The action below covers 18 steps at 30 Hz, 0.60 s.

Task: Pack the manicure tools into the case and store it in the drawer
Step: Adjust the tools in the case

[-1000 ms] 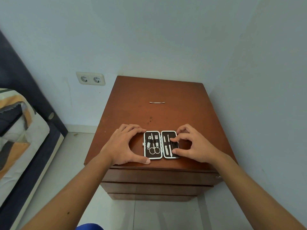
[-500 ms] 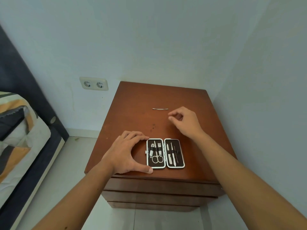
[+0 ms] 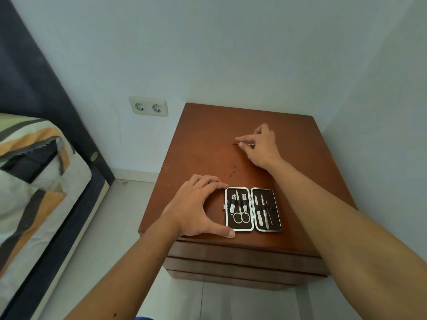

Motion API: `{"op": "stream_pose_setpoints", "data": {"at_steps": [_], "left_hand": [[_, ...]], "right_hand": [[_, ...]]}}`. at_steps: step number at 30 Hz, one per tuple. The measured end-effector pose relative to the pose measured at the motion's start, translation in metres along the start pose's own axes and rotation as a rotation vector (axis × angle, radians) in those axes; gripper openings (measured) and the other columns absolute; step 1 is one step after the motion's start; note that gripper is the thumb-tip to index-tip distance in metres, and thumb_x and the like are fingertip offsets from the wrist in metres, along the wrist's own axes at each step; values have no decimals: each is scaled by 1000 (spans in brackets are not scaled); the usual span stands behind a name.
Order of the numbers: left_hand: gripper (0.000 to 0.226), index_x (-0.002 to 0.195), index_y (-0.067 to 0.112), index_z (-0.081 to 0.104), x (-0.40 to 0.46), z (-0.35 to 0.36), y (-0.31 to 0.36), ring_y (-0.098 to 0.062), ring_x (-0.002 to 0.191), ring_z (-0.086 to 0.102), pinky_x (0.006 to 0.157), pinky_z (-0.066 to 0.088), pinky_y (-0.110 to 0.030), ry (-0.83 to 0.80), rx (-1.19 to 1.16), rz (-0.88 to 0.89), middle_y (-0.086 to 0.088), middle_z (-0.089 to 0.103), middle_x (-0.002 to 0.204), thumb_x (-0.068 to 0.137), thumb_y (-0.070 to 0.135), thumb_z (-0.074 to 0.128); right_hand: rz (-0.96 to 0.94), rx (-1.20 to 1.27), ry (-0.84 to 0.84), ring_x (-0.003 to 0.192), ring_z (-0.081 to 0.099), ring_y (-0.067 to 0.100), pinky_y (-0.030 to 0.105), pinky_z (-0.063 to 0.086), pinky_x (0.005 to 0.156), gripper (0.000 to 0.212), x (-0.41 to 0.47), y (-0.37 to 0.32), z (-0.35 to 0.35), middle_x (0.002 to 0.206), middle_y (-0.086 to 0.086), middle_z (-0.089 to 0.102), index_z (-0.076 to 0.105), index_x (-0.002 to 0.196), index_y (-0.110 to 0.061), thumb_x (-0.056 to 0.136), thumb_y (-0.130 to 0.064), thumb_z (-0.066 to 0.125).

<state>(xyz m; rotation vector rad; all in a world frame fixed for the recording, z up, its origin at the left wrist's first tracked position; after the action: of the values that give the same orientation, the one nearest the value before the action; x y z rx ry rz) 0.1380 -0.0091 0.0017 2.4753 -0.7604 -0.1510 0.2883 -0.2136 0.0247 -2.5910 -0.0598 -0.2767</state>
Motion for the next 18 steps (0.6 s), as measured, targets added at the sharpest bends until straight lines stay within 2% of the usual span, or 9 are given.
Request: {"op": "stream_pose_setpoints", "data": {"at_steps": [5,9,11,13,15,17,18], "left_hand": [[116,151,45,45,1,-1,0,2,141,27,119,29,-33,10,0,6,30,38,150,50,95,76],[117,151,45,44,1,0,0,2,141,26,120,29,-34,3,7,2,29,37,152,51,95,75],[118,152,45,44,1,0,-1,2,142,26,121,29,-36,0,1,-4,29,37,152,50,96,75],[118,152,45,43,1,0,-1,1,142,26,122,30,-39,-4,-4,-8,29,37,152,50,97,74],[119,152,45,43,1,1,-2,1,142,26,122,31,-41,-6,-5,-10,29,37,152,49,98,73],[119,152,45,44,1,1,-2,1,141,27,122,31,-43,-7,-4,-10,29,37,151,49,98,73],[119,152,45,44,1,1,-2,1,141,28,122,32,-43,-6,-2,-9,29,37,151,49,98,73]], "right_hand": [[-55,-155,-57,117,41,25,41,43,99,10,5,-15,-1,117,-1,50,80,97,-32,92,-39,75],[-101,-309,-195,125,46,32,47,42,104,16,5,-24,8,126,7,60,74,107,-23,101,-32,62],[-95,-286,-232,123,49,31,45,43,104,16,1,-22,10,124,8,62,71,108,-21,103,-28,58],[-73,-181,-190,115,56,26,41,46,97,11,-5,-19,1,113,1,67,69,102,-22,103,-26,59],[-39,-17,-115,97,63,17,34,50,86,8,-15,-16,-15,100,-6,69,67,97,-25,102,-26,61],[-12,105,-82,78,61,-1,20,47,73,8,-29,-14,-31,91,-11,73,68,95,-24,101,-27,63],[-1,162,-85,72,60,-4,16,45,69,8,-36,-13,-37,87,-11,75,69,94,-24,100,-27,65]]}}
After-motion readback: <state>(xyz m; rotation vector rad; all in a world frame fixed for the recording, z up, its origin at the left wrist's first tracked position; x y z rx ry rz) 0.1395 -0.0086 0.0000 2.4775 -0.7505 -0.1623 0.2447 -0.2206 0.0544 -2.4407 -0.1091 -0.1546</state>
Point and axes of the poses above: each hand's wrist, its own x-axis towards the middle knuckle, its own z-axis out of the palm, y = z × x, the point moved 10 cm from there along x, towards the middle knuckle
